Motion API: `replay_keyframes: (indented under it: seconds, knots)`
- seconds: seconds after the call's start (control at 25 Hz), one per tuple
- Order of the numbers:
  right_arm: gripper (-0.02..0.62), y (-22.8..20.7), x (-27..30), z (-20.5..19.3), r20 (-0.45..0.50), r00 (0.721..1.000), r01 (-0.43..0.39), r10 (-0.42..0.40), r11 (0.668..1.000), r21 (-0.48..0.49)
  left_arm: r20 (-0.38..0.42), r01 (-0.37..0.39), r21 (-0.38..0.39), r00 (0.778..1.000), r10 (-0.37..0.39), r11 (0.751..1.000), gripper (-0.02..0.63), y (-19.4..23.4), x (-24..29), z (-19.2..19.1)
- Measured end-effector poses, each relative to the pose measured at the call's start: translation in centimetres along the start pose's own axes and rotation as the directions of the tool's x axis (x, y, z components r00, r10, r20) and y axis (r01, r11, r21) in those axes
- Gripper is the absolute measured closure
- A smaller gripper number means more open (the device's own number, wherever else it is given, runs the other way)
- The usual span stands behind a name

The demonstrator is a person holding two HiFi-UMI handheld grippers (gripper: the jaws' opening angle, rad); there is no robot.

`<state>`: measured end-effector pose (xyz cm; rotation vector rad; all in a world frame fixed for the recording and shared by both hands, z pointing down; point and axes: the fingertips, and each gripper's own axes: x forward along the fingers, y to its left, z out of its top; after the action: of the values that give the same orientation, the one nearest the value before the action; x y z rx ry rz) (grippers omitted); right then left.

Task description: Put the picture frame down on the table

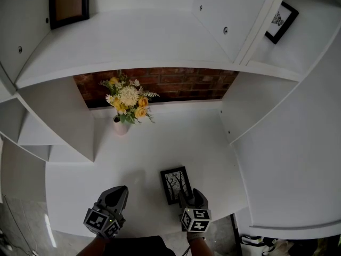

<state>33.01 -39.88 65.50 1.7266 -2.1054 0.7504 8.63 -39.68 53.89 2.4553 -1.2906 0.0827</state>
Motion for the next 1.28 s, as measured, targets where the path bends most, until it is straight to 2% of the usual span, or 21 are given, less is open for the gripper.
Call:
replay_keyframes:
  seconds: [0.24, 0.48, 0.6, 0.68, 0.72, 0.92, 1.28]
  knots:
    - [0.341, 0.2, -0.4, 0.2, 0.021, 1.000, -0.009, 0.009, 1.000, -0.007, 0.002, 0.002, -0.004, 1.000, -0.002, 1.000, 0.601, -0.1, -0.1, -0.1]
    - [0.344, 0.6, -1.4, 1.5, 0.086, 0.996, -0.013, 0.018, 0.998, -0.063, -0.001, 0.008, -0.002, 1.000, -0.008, 1.000, 0.601, -0.3, -0.3, -0.2]
    - [0.441, 0.8, -2.3, 2.1, 0.107, 0.994, -0.007, 0.015, 0.997, -0.079, 0.011, 0.018, -0.003, 1.000, -0.018, 1.000, 0.601, -0.5, -0.3, -0.3]
    - [0.556, 0.6, -2.9, 2.2, 0.123, 0.992, 0.003, 0.006, 0.997, -0.073, 0.018, 0.026, -0.003, 0.999, -0.026, 1.000, 0.601, -0.8, -0.3, -0.3]
    - [0.592, 0.6, -3.1, 2.2, 0.128, 0.992, -0.001, 0.009, 0.998, -0.066, 0.020, 0.031, -0.003, 0.999, -0.031, 1.000, 0.601, -0.9, -0.2, -0.3]
    - [0.592, 0.9, -4.6, 2.4, 0.154, 0.987, -0.039, 0.049, 0.997, -0.067, 0.022, 0.055, 0.004, 0.998, -0.055, 0.998, 0.601, -1.8, 0.1, -0.1]
    - [0.594, 2.1, -7.8, 4.2, 0.231, 0.971, -0.043, 0.065, 0.994, -0.099, 0.024, 0.119, 0.029, 0.992, -0.120, 0.992, 0.601, -4.2, 0.8, 0.6]
